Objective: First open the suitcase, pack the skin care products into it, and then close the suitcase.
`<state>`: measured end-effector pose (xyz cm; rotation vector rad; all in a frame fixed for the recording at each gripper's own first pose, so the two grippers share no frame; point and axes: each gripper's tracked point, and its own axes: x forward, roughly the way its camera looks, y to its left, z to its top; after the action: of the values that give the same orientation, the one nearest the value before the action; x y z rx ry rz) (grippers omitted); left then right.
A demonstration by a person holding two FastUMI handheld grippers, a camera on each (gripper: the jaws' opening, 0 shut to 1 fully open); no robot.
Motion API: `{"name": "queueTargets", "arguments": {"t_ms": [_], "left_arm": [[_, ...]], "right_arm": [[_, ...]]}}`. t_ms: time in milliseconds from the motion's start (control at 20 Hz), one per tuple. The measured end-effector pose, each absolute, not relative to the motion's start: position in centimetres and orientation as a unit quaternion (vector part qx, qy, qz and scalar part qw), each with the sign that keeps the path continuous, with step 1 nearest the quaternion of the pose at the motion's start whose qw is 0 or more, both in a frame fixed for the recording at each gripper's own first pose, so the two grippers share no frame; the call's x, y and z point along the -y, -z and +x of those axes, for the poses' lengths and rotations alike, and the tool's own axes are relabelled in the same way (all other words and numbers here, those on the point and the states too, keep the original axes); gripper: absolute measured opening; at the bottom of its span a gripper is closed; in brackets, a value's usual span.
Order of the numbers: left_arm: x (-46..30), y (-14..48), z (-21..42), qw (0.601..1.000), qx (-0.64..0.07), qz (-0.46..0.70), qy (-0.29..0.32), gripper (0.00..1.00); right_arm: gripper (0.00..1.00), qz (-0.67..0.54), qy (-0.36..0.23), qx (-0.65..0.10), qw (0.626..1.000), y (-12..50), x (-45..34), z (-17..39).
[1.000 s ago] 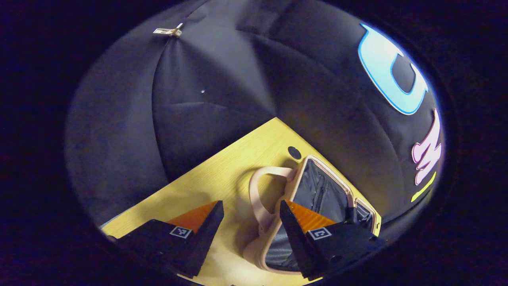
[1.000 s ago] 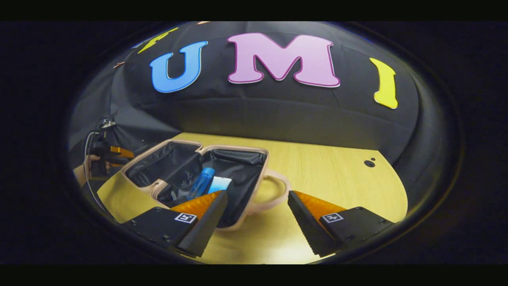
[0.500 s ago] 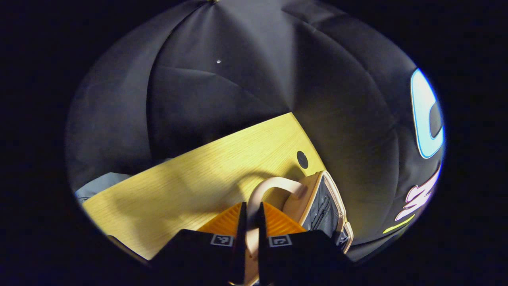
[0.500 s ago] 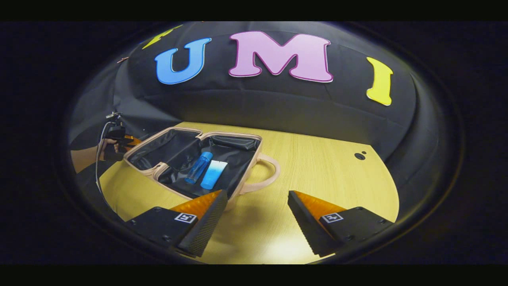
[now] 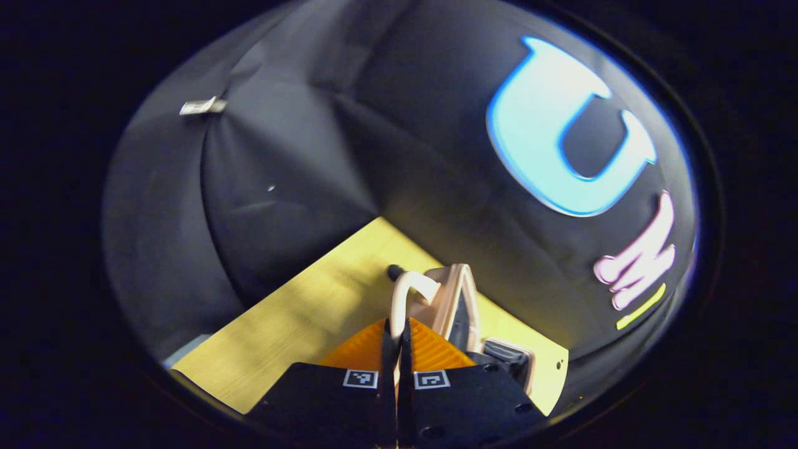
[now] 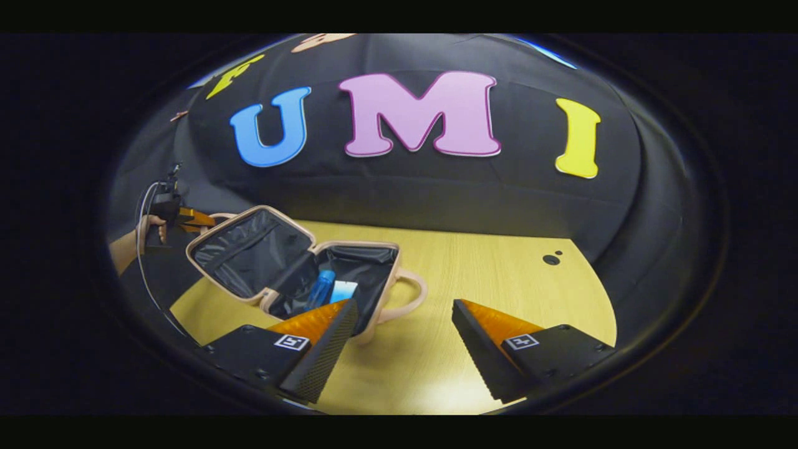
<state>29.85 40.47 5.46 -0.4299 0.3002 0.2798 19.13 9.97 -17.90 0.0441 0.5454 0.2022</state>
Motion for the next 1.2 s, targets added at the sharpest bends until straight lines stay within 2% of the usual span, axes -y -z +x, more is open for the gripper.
{"name": "queueTargets", "arguments": {"t_ms": [200, 350, 550, 650, 700, 750, 800, 900, 950, 1000, 1050, 1200], "left_arm": [[-30.5, -9.9, 29.7, 0.979, -0.133, -0.122, -0.098, 0.06], [-24.2, -11.6, 28.7, 0.985, -0.106, -0.112, -0.080, 0.06], [-15.8, -10.2, 29.3, 0.985, -0.110, -0.117, -0.060, 0.06], [-11.8, -8.9, 30.2, 0.984, -0.117, -0.122, -0.048, 0.06], [-10.2, -8.0, 30.5, 0.984, -0.122, -0.123, -0.044, 0.06], [-8.4, -7.0, 31.0, 0.983, -0.127, -0.124, -0.039, 0.06], [-6.6, -5.8, 31.5, 0.983, -0.131, -0.122, -0.034, 0.06], [-3.8, -3.0, 32.9, 0.984, -0.138, -0.109, -0.026, 0.07], [-2.6, -1.1, 33.7, 0.984, -0.144, -0.102, -0.022, 0.06], [-1.2, 0.7, 34.5, 0.983, -0.153, -0.098, -0.018, 0.07], [-0.2, 2.4, 35.2, 0.982, -0.165, -0.094, -0.015, 0.07], [2.1, 7.7, 37.1, 0.973, -0.215, -0.075, -0.024, 0.09]], "right_arm": [[0.97, 0.075, -0.112, -0.245, 0.960, 15.3, -10.0, 19.4], [0.97, 0.089, -0.116, -0.220, 0.964, 13.4, -8.9, 20.0], [0.97, 0.108, -0.128, -0.203, 0.965, 12.5, -6.3, 20.1], [0.97, 0.108, -0.131, -0.198, 0.965, 12.4, -4.6, 20.1], [0.87, 0.104, -0.132, -0.198, 0.966, 12.7, -3.8, 20.1], [0.88, 0.105, -0.133, -0.200, 0.965, 12.8, -2.9, 20.0], [0.97, 0.109, -0.135, -0.202, 0.964, 12.9, -2.3, 20.0], [0.97, 0.108, -0.135, -0.206, 0.963, 13.2, -0.7, 19.7], [0.88, 0.104, -0.131, -0.208, 0.964, 13.4, 0.2, 19.7], [0.87, 0.103, -0.127, -0.211, 0.964, 13.7, 1.2, 19.4], [0.97, 0.104, -0.122, -0.213, 0.964, 13.8, 2.0, 19.2], [0.97, 0.109, -0.096, -0.205, 0.968, 13.1, 4.5, 19.1]]}}
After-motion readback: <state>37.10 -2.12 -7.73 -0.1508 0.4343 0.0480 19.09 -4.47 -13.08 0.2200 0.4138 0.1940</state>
